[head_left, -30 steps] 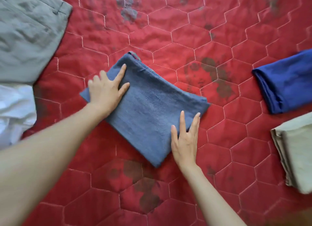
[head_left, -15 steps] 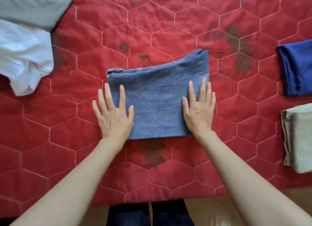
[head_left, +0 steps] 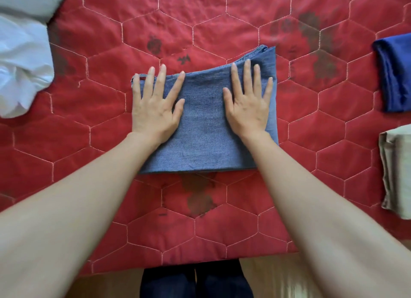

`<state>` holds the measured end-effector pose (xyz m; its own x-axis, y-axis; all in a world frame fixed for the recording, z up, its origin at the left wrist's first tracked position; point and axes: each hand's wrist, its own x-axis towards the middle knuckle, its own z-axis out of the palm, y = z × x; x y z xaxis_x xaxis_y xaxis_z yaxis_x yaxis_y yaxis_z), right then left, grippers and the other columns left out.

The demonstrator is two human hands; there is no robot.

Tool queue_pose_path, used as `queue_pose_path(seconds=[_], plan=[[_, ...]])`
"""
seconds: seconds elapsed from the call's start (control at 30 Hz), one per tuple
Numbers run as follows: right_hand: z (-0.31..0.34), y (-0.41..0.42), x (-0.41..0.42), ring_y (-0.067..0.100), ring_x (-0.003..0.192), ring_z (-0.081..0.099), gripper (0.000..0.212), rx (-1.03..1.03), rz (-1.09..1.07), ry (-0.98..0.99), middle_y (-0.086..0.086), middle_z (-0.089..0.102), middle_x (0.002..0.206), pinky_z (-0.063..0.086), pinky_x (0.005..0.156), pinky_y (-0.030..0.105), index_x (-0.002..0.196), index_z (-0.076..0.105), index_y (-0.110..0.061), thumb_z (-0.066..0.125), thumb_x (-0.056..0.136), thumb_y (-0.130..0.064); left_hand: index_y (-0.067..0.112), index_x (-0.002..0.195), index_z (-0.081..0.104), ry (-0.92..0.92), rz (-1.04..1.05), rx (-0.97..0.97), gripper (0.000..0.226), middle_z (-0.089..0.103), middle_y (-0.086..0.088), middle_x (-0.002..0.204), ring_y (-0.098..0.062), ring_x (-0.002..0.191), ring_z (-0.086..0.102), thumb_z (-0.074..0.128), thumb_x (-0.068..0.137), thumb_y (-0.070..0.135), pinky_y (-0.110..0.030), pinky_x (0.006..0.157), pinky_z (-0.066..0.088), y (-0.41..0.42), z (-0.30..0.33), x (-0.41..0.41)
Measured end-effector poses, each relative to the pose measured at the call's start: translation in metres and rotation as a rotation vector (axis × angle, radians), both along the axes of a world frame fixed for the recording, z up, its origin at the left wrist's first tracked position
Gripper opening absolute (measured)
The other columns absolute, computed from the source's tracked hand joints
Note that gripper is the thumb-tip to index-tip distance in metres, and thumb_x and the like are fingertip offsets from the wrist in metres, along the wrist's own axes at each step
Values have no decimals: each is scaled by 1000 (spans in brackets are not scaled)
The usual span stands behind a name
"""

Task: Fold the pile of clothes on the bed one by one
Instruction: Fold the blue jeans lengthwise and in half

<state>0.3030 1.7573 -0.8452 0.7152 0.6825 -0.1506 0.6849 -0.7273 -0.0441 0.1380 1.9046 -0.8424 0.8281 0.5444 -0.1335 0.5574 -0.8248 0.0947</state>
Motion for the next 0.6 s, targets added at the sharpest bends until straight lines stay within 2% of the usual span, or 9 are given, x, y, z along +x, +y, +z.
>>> queue_pose_path(seconds=[0.07,0.17,0.23,0.3,0.47,0.6], plan=[[3,-10,10,22,150,3,55,-35,-85,-11,1,5,163,-1,118,53,154,10,-32,18,101,-48,31,153,11,0,63,-34,57,11,-15,160,-32,148,8,20,99,48,-55,117,1,1,5,-2],[8,-37,14,26,149,8,54,26,-228,64,8,5,162,11,118,52,154,13,-31,24,102,-44,27,154,5,-16,176,-85,61,-3,-19,160,-34,148,-3,26,100,46,-54,117,1,-9,11,-20],[10,-61,5,26,148,14,54,116,-214,130,15,10,161,15,119,48,154,17,-28,30,103,-39,27,154,2,-14,224,-151,63,-9,-18,160,-37,147,-5,30,100,45,-52,117,4,-23,14,-38],[10,-79,-6,27,148,13,55,123,-174,147,17,12,160,13,120,44,154,15,-26,32,102,-36,33,153,-3,-3,307,-246,63,-13,-19,159,-37,147,-7,29,100,47,-51,119,5,-32,14,-49],[13,-76,-4,26,149,6,58,68,-176,177,14,8,161,7,120,42,154,10,-26,32,102,-38,38,152,-6,13,355,-328,64,-3,-25,158,-35,147,-6,29,99,50,-49,119,4,-29,18,-46],[22,-75,-8,30,138,28,61,153,-179,188,12,28,153,26,112,42,153,21,-27,46,99,-40,38,152,3,-60,401,-369,68,20,-29,149,-41,136,22,42,97,45,-50,111,23,-32,30,-48]])
